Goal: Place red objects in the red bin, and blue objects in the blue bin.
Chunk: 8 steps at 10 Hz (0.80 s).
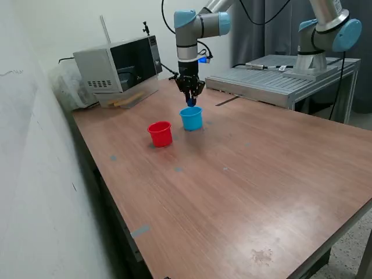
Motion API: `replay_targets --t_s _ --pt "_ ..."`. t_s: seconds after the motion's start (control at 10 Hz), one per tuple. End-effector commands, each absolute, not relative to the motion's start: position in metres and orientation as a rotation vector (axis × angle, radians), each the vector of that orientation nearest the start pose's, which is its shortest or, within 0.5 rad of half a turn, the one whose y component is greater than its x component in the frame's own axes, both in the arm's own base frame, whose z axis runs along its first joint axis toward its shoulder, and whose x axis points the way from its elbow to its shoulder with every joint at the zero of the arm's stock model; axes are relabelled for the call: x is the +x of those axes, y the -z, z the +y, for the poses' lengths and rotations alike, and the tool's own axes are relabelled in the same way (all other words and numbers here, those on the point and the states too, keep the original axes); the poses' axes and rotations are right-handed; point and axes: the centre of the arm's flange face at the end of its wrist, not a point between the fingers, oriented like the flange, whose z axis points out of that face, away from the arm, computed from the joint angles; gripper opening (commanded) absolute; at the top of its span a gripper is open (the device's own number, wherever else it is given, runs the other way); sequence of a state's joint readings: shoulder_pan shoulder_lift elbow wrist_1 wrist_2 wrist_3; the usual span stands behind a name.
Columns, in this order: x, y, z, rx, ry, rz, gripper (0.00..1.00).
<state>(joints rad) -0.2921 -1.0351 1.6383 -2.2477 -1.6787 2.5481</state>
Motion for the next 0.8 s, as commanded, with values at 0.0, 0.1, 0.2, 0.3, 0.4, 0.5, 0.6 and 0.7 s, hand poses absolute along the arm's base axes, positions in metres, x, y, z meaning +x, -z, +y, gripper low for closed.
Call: replay_targets --t_s 0.0,0.1,0.2,0.3,0.4,0.5,0.6,0.7 --pt "-0.662 -0.214 0.074 -2.457 -0.185 1.846 0.0" --pt "-0.663 -0.214 0.075 -2.455 -0.19 1.848 0.0" --pt "-0.661 -0.213 0.083 -2.439 -0.19 1.857 0.0" --pt "-0.658 -0.209 0.082 -2.434 -0.174 1.854 1.0" --pt "-0.655 -0.208 0.081 -2.431 -0.167 1.849 1.0" --pt "-0.655 -0.208 0.08 -2.431 -0.167 1.849 1.0" --pt "-0.654 -0.206 0.076 -2.433 -0.159 1.844 1.0" --pt "-0.647 -0.203 0.072 -2.432 -0.141 1.842 1.0"
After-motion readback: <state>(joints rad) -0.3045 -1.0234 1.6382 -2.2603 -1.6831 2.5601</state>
